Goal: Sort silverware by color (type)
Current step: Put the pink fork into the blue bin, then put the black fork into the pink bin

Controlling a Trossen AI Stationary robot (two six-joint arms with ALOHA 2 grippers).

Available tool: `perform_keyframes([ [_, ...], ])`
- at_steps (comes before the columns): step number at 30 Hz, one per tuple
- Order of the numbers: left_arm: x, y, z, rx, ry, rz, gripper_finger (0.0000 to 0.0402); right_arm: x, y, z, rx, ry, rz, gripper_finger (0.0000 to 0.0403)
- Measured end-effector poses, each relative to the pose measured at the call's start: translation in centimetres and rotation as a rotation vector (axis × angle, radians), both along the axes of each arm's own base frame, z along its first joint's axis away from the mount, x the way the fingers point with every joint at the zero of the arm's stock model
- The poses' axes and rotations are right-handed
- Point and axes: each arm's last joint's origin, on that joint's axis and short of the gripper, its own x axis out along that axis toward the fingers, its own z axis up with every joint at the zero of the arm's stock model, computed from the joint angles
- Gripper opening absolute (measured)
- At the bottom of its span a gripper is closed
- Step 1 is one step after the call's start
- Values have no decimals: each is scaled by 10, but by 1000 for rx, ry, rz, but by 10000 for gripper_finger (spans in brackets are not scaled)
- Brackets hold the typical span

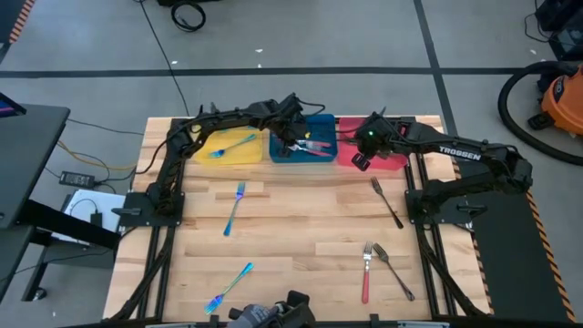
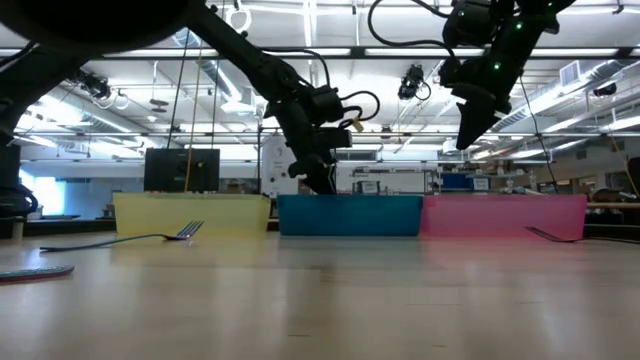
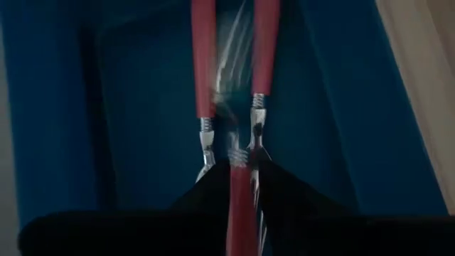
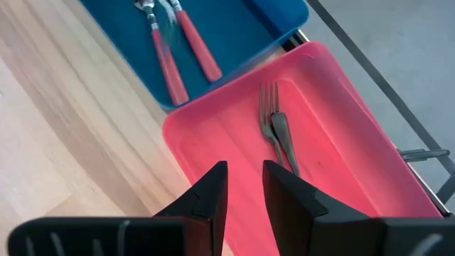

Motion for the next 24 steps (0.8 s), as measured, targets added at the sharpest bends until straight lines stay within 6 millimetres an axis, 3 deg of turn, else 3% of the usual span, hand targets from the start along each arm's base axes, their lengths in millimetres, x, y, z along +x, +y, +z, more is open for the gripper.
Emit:
perform_keyframes([
  [11,-1,0,3,23,9,12,95,-1,2,-1,27,8,-21,98],
  [18,-2,-7,27,70,-26,52,96,-9,11,-8,182,49,-77,98],
  [24,-2,-18,46,81,-63,45,96,-14,36,-13,363,123,-115,98],
])
